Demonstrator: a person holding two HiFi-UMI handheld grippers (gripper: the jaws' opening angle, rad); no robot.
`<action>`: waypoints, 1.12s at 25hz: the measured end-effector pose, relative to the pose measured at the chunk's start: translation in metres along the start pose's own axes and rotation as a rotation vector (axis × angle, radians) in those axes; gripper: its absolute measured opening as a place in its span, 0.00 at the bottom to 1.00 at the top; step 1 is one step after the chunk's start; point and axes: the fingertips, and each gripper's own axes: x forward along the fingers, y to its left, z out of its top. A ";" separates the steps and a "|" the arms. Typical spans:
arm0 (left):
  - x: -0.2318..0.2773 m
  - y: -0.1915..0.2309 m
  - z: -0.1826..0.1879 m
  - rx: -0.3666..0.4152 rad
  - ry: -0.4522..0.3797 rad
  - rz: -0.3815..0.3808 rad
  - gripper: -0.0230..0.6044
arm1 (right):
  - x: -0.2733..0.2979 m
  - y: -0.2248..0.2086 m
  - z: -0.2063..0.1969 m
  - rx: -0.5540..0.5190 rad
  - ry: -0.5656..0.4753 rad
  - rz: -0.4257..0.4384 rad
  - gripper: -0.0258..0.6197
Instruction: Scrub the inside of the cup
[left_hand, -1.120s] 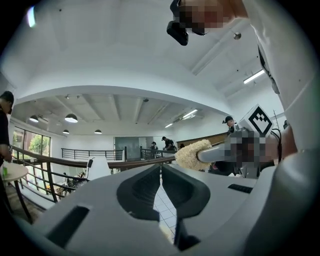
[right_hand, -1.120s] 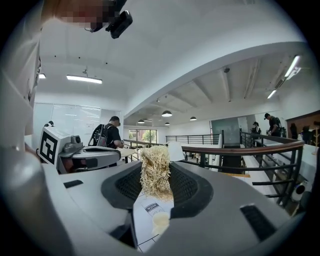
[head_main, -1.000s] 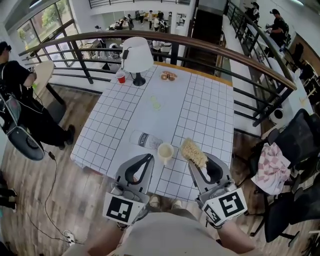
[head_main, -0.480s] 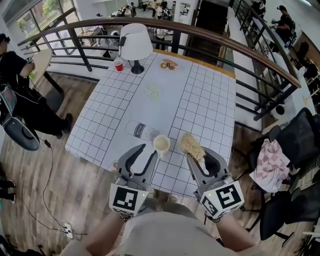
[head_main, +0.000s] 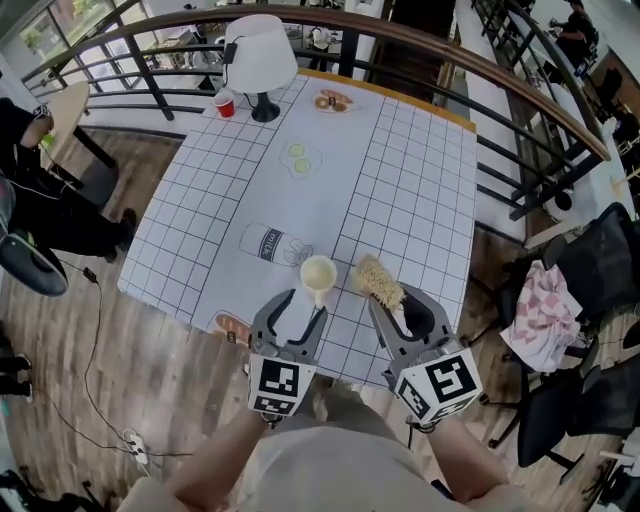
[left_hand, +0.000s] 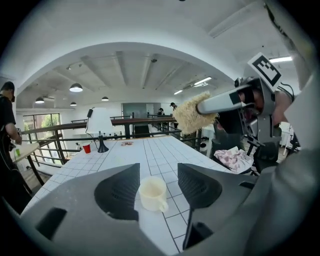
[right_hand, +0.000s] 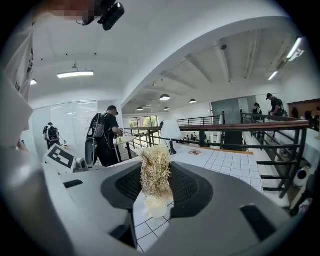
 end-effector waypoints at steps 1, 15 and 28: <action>0.006 0.000 -0.011 0.002 0.024 0.001 0.39 | 0.004 -0.002 -0.004 0.002 0.006 -0.003 0.25; 0.083 -0.010 -0.128 -0.050 0.260 -0.051 0.41 | 0.050 -0.013 -0.057 0.022 0.082 -0.011 0.25; 0.092 -0.001 -0.136 0.004 0.190 -0.063 0.18 | 0.062 -0.009 -0.099 0.041 0.161 0.017 0.25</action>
